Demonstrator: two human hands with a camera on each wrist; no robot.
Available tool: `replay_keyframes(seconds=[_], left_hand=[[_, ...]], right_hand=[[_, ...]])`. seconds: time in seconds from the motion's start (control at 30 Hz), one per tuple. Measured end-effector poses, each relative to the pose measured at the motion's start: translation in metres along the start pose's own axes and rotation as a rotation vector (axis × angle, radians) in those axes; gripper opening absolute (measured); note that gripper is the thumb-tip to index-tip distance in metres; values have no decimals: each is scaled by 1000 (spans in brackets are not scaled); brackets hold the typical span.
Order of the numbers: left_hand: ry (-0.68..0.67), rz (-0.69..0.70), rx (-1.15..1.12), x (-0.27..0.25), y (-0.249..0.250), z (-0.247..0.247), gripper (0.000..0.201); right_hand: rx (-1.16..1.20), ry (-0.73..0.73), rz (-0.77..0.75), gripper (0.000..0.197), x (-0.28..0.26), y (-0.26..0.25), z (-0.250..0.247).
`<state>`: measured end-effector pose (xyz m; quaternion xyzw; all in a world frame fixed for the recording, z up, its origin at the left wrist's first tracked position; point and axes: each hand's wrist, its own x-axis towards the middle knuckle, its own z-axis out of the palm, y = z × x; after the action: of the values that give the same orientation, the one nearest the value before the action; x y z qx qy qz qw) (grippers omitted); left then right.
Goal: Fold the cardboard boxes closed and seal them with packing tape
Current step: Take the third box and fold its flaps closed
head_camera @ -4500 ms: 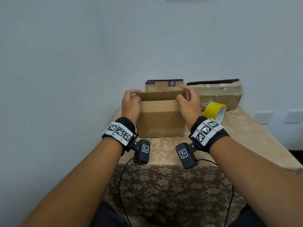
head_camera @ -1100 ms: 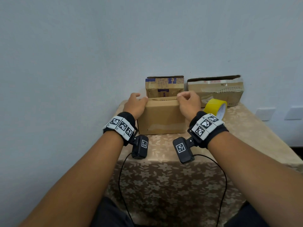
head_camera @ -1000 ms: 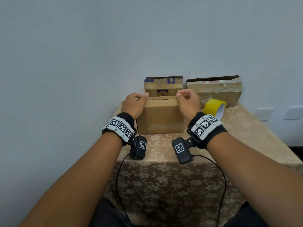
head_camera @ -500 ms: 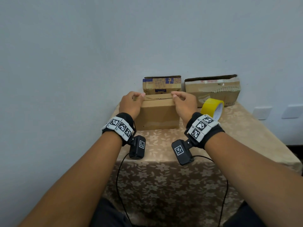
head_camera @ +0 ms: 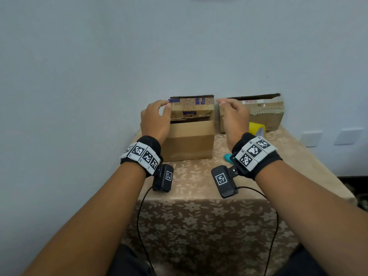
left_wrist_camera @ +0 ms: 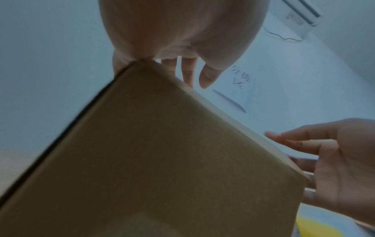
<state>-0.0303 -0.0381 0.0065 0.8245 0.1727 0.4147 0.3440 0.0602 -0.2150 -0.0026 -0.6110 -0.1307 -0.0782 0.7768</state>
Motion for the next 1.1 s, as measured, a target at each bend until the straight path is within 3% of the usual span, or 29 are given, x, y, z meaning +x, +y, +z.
replay_keyframes(seconds=[0.23, 0.37, 0.53, 0.6, 0.63, 0.7, 0.8, 0.93, 1.1], left_hand=[[4, 272, 155, -2, 42, 20, 17], [-208, 360, 301, -9, 53, 32, 18], [-431, 290, 405, -14, 41, 39, 69], [-495, 289, 515, -9, 40, 41, 97], [-514, 289, 560, -7, 40, 41, 103], [-509, 344, 625, -3, 37, 43, 88], [-521, 415, 608, 0, 28, 44, 72], [-542, 421, 551, 0, 22, 46, 72], [-512, 413, 514, -6, 27, 48, 79]], right_hand=[[48, 130, -35, 24, 8, -7, -31], [22, 205, -23, 20, 13, -4, -51], [-86, 274, 149, 16, 21, 8, -71], [-104, 259, 250, 21, 23, 11, -77], [-103, 238, 289, 29, 22, 13, -79], [-110, 200, 329, 46, 21, 16, -81], [-156, 164, 368, 57, 24, 23, -82], [-180, 125, 385, 64, 21, 25, -79], [-140, 71, 334, 56, 15, 22, -75]])
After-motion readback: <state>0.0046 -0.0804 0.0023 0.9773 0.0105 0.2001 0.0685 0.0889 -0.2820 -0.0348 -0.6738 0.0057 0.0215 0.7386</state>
